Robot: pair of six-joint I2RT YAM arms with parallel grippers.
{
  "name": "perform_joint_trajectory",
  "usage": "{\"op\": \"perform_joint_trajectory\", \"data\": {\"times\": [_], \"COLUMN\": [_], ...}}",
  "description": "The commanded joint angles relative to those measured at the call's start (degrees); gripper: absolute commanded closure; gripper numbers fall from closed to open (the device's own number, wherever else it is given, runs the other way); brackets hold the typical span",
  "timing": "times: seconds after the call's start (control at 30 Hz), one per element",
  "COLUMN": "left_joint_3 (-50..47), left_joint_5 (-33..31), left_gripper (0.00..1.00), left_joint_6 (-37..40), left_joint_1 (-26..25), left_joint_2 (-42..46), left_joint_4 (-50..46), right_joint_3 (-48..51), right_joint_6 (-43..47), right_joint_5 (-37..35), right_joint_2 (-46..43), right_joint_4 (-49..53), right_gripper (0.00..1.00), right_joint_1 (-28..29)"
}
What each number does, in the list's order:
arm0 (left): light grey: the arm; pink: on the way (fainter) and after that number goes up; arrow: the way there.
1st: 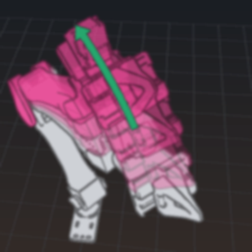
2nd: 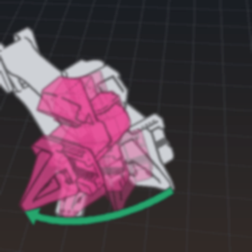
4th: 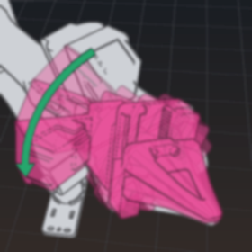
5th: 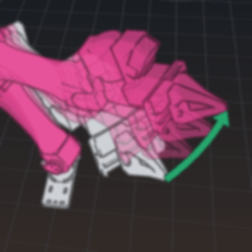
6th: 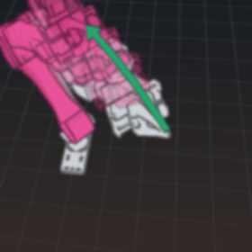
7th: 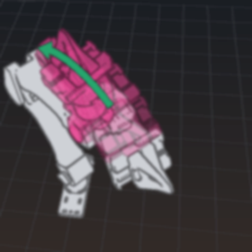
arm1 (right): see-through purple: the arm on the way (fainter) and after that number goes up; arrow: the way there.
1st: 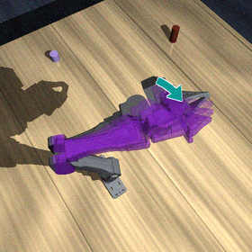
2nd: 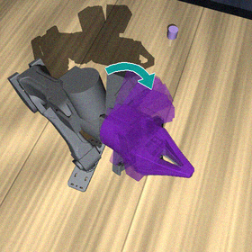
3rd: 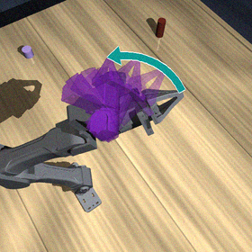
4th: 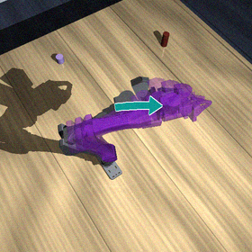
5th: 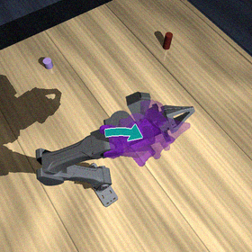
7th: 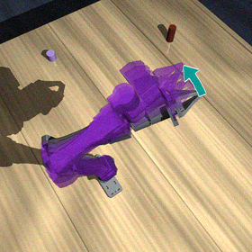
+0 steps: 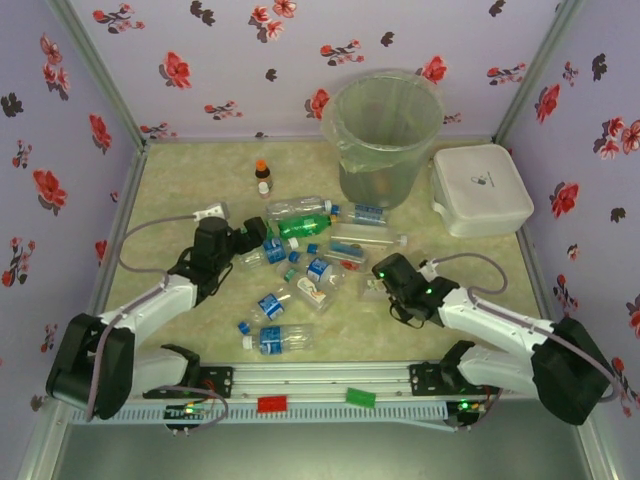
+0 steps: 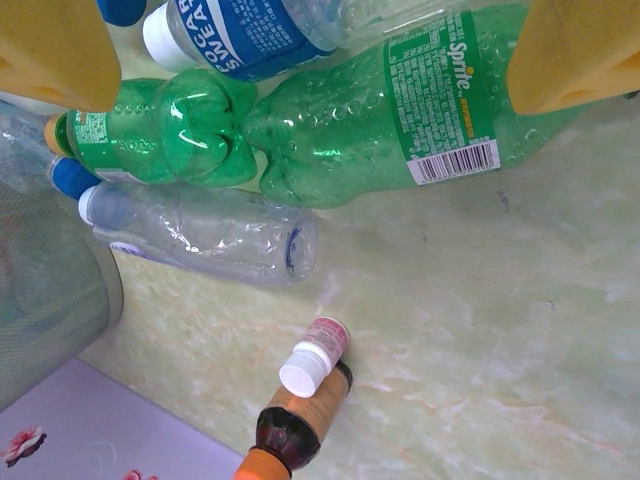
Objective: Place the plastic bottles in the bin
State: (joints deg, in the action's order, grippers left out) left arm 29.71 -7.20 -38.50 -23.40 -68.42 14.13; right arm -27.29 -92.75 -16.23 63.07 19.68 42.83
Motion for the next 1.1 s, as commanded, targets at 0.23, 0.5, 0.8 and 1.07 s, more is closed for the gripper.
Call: {"op": "perform_joint_trajectory", "data": {"times": [0.23,0.5,0.8,1.07], "left_joint_3": [-1.7,-1.7,-0.9,1.3], "left_joint_5": [0.6,0.5,0.5,0.5], "left_gripper": [0.0,0.0,0.0,0.0], "left_joint_6": [-0.7,-0.7,-0.7,0.5], "left_joint_1": [1.1,1.8,2.8,4.0], "left_joint_2": [2.3,3.0,2.8,1.7], "left_joint_4": [-1.5,-2.1,-1.3,0.5], "right_joint_3": [1.6,1.6,-0.8,-9.4], "right_joint_6": [-2.6,3.3,16.1,32.7], "right_joint_5": [1.4,2.4,-0.4,-5.6], "right_joint_2": [8.5,11.4,4.0,-4.5], "right_joint_4": [-7.6,-11.8,-8.7,0.9], "right_gripper": [0.06,0.24,0.46,0.58], "right_joint_1": [-2.1,-4.0,-4.2,-6.5]}}
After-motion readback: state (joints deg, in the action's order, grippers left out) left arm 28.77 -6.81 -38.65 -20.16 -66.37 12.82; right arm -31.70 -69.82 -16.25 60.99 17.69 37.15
